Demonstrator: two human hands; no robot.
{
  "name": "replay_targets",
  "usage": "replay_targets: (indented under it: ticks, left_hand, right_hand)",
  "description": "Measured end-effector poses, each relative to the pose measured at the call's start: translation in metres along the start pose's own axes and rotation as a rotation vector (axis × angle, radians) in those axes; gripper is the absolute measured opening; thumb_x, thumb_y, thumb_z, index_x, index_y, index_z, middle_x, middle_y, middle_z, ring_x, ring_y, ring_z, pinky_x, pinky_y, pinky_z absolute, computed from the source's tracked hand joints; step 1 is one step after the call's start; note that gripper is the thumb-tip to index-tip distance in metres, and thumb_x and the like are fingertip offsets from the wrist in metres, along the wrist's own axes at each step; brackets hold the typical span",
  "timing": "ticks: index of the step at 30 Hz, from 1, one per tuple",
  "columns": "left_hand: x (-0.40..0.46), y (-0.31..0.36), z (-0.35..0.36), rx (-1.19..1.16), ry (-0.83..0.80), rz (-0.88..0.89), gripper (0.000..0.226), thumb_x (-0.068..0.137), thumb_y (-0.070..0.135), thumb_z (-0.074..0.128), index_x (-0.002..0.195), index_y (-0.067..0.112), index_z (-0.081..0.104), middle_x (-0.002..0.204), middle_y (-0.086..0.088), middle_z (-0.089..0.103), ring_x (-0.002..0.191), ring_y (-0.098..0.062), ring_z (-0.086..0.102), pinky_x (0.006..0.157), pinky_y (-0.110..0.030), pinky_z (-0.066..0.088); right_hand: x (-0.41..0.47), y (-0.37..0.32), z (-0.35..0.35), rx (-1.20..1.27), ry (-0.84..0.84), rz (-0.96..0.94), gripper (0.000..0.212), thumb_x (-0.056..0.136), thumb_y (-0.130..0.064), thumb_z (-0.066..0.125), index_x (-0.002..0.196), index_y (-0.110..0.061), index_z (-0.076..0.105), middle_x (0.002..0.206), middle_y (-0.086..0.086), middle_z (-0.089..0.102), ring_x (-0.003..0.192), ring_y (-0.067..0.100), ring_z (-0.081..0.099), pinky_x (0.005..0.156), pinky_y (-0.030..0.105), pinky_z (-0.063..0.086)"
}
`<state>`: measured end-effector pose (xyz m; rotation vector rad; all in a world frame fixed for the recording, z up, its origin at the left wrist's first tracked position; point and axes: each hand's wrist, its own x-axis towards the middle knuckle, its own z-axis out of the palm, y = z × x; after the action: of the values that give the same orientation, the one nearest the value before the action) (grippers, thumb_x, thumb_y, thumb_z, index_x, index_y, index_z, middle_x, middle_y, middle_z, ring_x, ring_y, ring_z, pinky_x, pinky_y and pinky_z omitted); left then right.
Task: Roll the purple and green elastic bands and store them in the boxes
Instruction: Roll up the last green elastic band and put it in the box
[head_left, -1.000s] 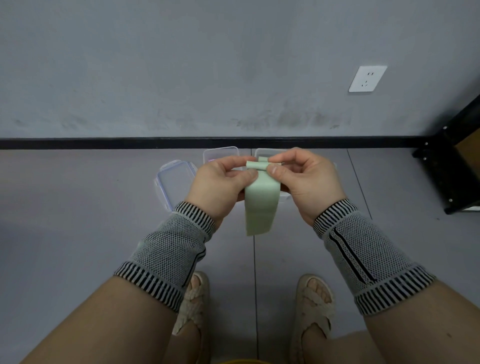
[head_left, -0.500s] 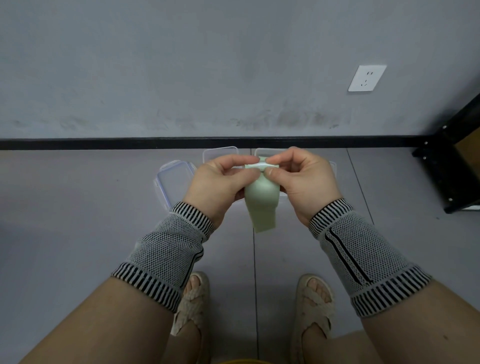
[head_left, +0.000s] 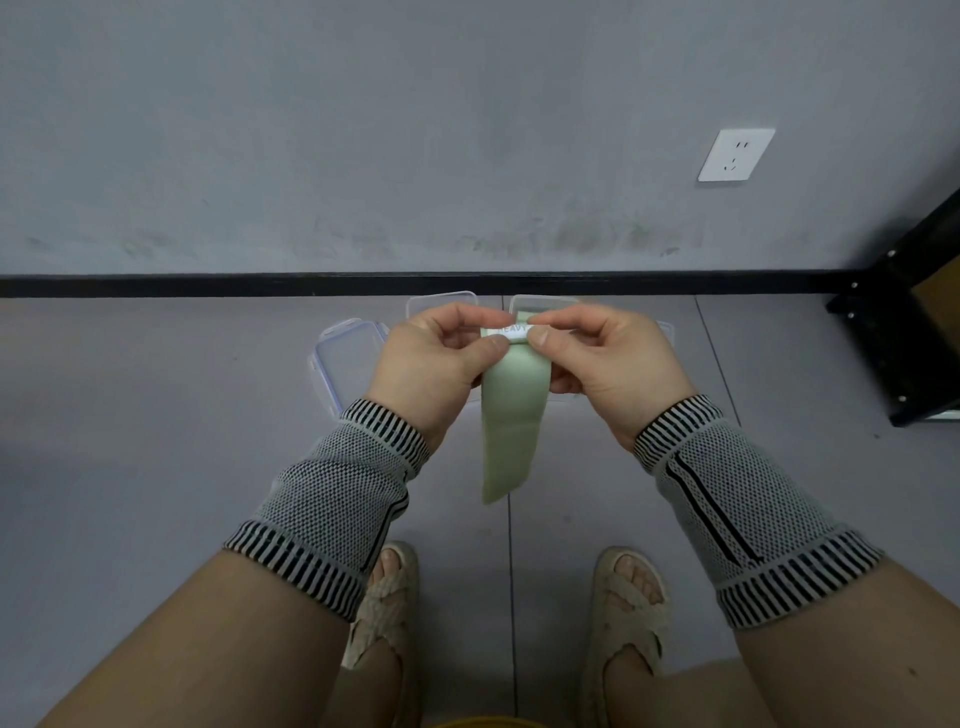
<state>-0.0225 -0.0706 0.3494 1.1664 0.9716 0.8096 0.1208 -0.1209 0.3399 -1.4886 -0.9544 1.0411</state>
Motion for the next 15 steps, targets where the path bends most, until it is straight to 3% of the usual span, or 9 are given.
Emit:
replay_targets:
  ticks: [3,8,11,15]
  left_hand:
    - [-0.0010,0.0015,0.0012,-0.004,-0.002,0.005,0.019,0.084,-0.008,0.058,0.085,0.009,0.065,0.072,-0.007,0.067,0.065,-0.014,0.065,0.067,-0.025,0.055]
    - [0.0001,0.0013,0.0027,-0.036,0.023,-0.065,0.016,0.084,-0.003,0.062,0.092,0.011,0.064,0.071,-0.002,0.071,0.069,-0.015,0.068,0.073,-0.031,0.057]
    - [-0.0004,0.0027,0.0043,-0.007,0.018,-0.103,0.004,0.086,0.005,0.062,0.088,0.008,0.065,0.071,-0.004,0.069,0.064,-0.013,0.065,0.065,-0.026,0.056]
    - [0.0006,0.0020,0.0037,0.001,0.032,-0.109,0.007,0.088,0.008,0.060,0.088,0.009,0.067,0.074,-0.007,0.068,0.062,-0.012,0.065,0.060,-0.023,0.056]
  right_hand:
    - [0.0003,0.0002,-0.0005,-0.013,0.003,-0.021,0.004,0.084,-0.014,0.069,0.086,-0.017,0.070,0.070,0.006,0.070,0.063,0.016,0.064,0.063,0.032,0.054]
    - [0.0005,0.0002,0.0009,0.033,0.051,-0.060,0.018,0.082,-0.005,0.069,0.078,-0.022,0.070,0.084,0.022,0.070,0.078,0.038,0.068,0.076,0.050,0.057]
    - [0.0005,0.0018,0.0021,0.014,0.077,-0.064,0.021,0.080,-0.003,0.070,0.076,-0.024,0.070,0.083,0.020,0.070,0.083,0.040,0.067,0.079,0.056,0.054]
    - [0.0008,0.0026,0.0050,0.016,0.096,-0.062,0.024,0.079,-0.002,0.070,0.075,-0.025,0.070,0.076,0.015,0.070,0.080,0.040,0.067,0.078,0.057,0.054]
